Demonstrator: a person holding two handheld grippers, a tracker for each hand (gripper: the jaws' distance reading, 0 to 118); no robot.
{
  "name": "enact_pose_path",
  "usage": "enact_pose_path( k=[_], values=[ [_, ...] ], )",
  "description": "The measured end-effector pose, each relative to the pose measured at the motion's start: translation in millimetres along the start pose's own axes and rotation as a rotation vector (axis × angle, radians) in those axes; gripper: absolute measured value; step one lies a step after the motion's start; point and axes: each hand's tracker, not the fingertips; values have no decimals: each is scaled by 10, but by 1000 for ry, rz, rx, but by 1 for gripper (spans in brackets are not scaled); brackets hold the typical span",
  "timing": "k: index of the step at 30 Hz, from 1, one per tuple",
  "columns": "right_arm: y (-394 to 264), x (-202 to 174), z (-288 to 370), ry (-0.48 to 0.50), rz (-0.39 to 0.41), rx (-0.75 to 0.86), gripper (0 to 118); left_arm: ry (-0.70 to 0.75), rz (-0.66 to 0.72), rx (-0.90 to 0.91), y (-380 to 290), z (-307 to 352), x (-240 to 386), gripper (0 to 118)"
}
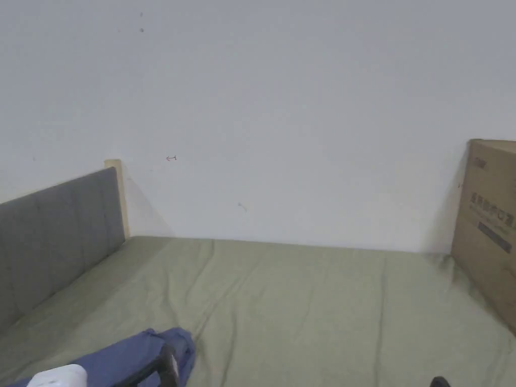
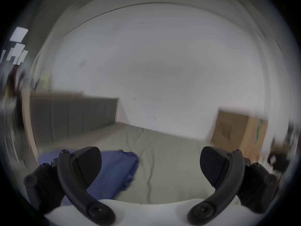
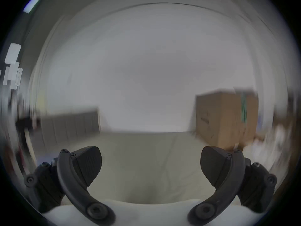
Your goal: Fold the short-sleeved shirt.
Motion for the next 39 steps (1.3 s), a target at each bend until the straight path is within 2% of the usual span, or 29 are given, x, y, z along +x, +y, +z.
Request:
enact_pose_path(
  k=[1,2,3,4,6,12,19,26,33,39],
  values=[
    [-37,4,-23,-47,130,4,118,-5,-133,13,-63,-24,3,118],
    [-17,-164,1,-62,227,-8,118,18,-218,26,-102,-41,16,118],
    [-55,-168,-32,-77,307,-32,118,22,-325,21,-205,-53,107,118],
    [-89,-169,-39,-29,332,-59,118,-17,-371,15,-256,-58,110,118],
    [-158,-65,-122,9,314,-88,118,-84,-402,-10,-318,-48,120,118],
    [-382,26,-200,-19,281,-176,118,-84,-395,-38,-505,-44,234,118],
    [-365,74,-205,-49,259,-161,118,-50,-327,-77,-478,-132,165,118],
    [-398,-17,-195,-21,297,-167,118,-82,-352,-79,-495,-111,206,118],
    [-394,40,-199,-26,253,-169,118,-89,-376,-81,-497,-90,220,118],
    [-398,25,-162,-35,260,-159,118,-81,-354,-77,-480,-83,182,118]
  ],
)
